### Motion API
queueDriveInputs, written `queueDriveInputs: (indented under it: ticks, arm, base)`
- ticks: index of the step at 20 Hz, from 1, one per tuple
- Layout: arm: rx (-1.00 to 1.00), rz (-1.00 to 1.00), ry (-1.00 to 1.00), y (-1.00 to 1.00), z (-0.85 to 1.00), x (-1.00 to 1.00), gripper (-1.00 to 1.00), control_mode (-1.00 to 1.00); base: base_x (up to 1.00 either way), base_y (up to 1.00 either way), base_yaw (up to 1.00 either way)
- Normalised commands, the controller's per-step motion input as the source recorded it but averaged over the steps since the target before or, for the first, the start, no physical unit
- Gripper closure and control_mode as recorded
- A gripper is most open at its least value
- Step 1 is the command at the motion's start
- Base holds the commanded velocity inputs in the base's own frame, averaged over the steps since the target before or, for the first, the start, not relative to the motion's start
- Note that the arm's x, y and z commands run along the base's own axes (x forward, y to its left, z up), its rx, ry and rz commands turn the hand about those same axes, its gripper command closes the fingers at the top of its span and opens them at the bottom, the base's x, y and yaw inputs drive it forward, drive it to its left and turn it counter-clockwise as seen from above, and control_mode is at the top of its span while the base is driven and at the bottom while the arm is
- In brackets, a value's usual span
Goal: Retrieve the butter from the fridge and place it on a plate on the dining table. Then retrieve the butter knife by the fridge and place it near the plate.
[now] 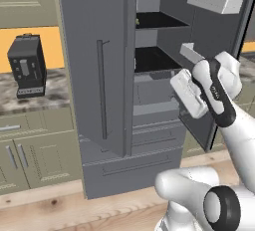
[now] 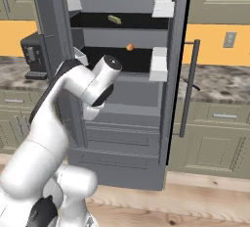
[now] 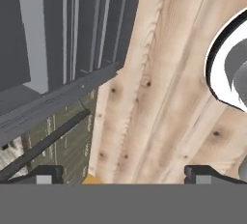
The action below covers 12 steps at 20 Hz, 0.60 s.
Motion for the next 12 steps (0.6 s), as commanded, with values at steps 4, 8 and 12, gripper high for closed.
queueDriveInputs:
  ticks: [4, 8, 12]
  arm:
    - [0.05, 0.03, 0.03, 0.09, -0.20, 0.78, -1.00, -1.00]
    - [0.03, 0.06, 0.03, 0.01, -0.07, 0.83, -1.00, -1.00]
    - [0.09, 0.08, 0.07, 0.13, -0.38, 0.51, -1.00, -1.00]
  base:
    - [0.00, 0.00, 0.00]
    - [0.00, 0.00, 0.00]
    - [0.00, 0.00, 0.00]
